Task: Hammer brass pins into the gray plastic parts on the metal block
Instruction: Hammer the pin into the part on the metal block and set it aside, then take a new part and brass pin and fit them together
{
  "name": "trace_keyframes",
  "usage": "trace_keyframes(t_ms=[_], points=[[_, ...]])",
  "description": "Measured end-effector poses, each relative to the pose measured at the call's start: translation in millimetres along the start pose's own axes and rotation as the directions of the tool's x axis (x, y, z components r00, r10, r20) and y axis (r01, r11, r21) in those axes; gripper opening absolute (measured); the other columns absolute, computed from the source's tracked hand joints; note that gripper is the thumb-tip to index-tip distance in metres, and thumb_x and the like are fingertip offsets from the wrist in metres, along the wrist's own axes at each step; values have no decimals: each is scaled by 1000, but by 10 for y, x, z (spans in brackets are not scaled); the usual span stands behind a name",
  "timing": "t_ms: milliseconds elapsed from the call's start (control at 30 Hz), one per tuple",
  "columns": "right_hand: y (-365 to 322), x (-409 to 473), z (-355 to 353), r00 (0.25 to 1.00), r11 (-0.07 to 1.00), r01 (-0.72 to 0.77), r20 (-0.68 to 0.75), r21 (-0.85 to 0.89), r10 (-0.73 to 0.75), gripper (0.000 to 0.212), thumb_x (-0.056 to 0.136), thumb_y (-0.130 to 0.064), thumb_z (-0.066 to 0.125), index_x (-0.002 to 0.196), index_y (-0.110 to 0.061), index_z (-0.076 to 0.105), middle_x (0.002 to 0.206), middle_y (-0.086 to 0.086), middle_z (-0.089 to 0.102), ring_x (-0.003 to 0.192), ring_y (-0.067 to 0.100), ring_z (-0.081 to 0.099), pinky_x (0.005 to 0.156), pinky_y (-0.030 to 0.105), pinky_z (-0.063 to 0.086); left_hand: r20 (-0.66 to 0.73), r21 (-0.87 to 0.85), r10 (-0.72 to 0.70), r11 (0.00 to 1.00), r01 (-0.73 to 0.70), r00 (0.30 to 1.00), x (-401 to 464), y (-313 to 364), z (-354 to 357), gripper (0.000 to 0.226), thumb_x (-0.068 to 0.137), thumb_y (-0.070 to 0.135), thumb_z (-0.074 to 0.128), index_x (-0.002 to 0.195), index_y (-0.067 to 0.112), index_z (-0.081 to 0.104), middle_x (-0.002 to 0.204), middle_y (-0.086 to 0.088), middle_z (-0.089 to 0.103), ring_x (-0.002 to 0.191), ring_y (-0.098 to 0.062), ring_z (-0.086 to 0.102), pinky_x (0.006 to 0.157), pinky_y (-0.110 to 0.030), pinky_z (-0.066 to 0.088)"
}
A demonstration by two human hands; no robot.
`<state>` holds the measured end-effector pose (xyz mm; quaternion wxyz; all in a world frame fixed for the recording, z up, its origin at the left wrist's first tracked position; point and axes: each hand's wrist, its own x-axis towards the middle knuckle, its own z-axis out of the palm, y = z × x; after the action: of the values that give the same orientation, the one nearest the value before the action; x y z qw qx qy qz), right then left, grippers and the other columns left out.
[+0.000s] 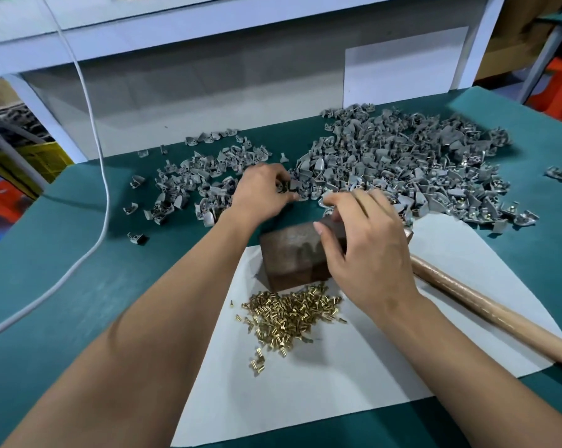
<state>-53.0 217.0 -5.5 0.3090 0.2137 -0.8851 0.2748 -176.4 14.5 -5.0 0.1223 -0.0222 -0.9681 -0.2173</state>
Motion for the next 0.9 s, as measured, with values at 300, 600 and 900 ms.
trace_keyframes(t_ms=[300, 600, 900], points=[[-10, -3, 31, 999, 1000, -18, 33, 22, 17, 27, 96, -26, 64, 118, -11, 63, 107, 2, 63, 102, 22, 54, 89, 44, 50, 7, -66, -87, 994, 87, 996, -36, -226, -60, 26, 81, 1, 63, 83, 25, 72, 88, 1, 74, 86, -17, 70, 80, -35, 61], [-49, -5, 36, 999, 1000, 3, 52, 22, -4, 26, 95, -23, 64, 116, -8, 65, 106, 5, 64, 102, 22, 54, 88, 41, 50, -42, 70, 15, 997, -12, 999, -60, -313, -233, 35, 73, -6, 67, 96, 18, 77, 96, 0, 75, 99, -23, 68, 102, -37, 51], [-35, -12, 39, 999, 999, 27, 42, 27, -28, 23, 94, -20, 66, 115, -10, 65, 107, 4, 63, 103, 23, 53, 89, 41, 49, 112, -70, 40, 997, -33, 993, 71, -52, -91, 11, 84, 11, 80, 94, 18, 79, 89, 3, 76, 81, -8, 70, 82, -29, 60]])
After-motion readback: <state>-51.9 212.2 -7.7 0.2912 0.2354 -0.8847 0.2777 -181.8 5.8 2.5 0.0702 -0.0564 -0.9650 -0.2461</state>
